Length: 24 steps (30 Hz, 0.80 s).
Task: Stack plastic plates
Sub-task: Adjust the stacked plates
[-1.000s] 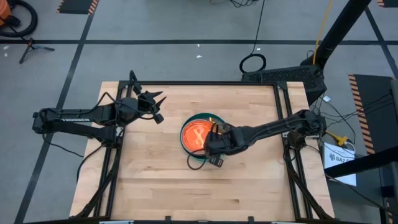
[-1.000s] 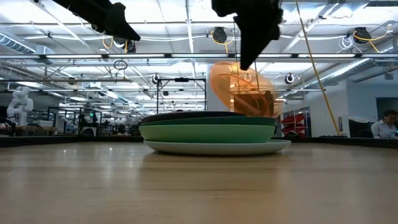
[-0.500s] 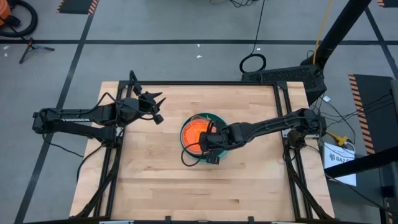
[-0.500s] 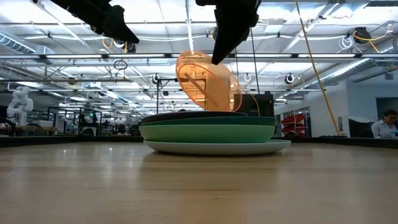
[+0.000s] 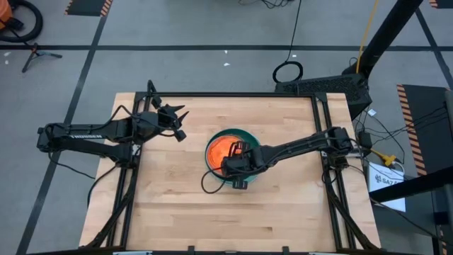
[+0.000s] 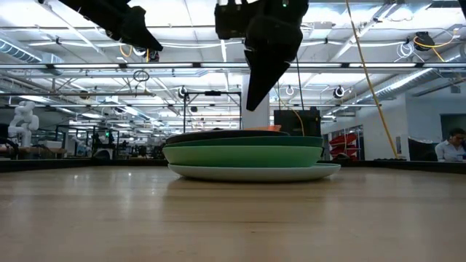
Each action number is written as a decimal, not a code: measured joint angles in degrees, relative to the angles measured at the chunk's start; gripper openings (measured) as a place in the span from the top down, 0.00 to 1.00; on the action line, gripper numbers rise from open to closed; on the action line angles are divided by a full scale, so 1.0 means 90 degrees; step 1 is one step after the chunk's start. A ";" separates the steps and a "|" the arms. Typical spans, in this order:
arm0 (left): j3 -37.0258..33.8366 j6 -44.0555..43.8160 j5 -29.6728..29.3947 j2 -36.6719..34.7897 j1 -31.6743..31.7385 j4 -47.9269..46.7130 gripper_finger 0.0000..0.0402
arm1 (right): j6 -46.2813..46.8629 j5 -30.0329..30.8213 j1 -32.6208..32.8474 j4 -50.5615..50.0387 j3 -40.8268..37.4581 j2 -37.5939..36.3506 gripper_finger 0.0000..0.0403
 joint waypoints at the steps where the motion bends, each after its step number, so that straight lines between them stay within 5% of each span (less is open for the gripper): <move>1: 0.0000 -0.0011 0.0000 0.0000 0.0000 -0.0011 0.68 | 0.0000 0.0000 0.0000 0.0002 0.0000 0.0026 0.82; 12: 0.0000 -0.0357 0.0010 -0.0001 0.0000 -0.0437 0.68 | 0.0007 0.0009 0.0035 -0.0006 -0.0002 0.0000 0.69; 17: 0.0000 -0.0718 0.0716 0.0000 -0.0023 -0.0985 0.68 | -0.0470 0.0344 0.0153 0.0340 -0.0188 -0.0225 0.70; 24: -0.0257 -0.1358 0.1113 -0.0002 -0.0434 -0.1434 0.68 | -0.0640 0.0364 0.0118 0.2066 -0.2049 -0.1588 0.72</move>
